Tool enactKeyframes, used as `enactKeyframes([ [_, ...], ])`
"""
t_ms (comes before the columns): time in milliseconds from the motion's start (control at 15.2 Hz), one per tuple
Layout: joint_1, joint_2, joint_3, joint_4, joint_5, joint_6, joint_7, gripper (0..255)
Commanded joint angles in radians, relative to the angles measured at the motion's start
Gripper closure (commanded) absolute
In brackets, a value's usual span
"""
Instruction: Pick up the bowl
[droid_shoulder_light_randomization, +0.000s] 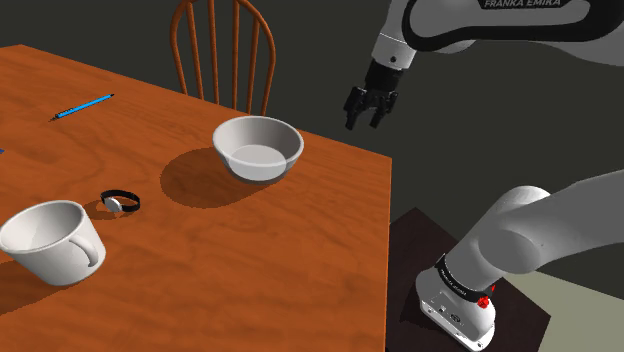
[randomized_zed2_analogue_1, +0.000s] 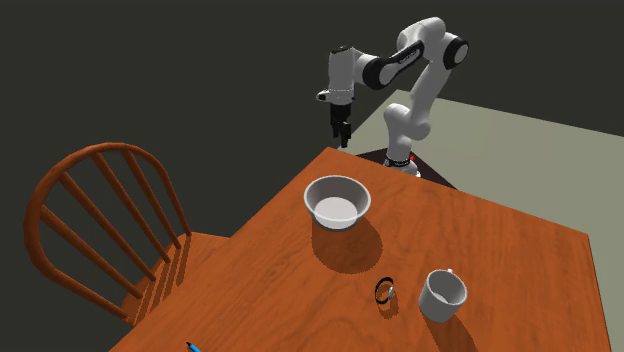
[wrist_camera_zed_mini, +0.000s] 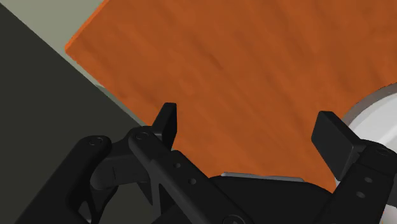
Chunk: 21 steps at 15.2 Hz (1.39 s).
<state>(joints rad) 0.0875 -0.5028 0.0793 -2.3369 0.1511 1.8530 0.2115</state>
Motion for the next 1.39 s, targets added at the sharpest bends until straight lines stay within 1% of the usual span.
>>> enactKeyframes([
  [0, 0.014, 0.057, 0.005, 0.017, 0.035, 0.055, 0.000, 0],
  [462, 0.064, 0.255, 0.033, 0.127, 0.155, 0.197, -0.002, 0],
  [792, 0.094, 0.390, 0.052, 0.231, 0.229, 0.269, -0.010, 0],
  [1320, 0.099, 0.423, 0.057, 0.165, 0.248, 0.364, -0.044, 0],
])
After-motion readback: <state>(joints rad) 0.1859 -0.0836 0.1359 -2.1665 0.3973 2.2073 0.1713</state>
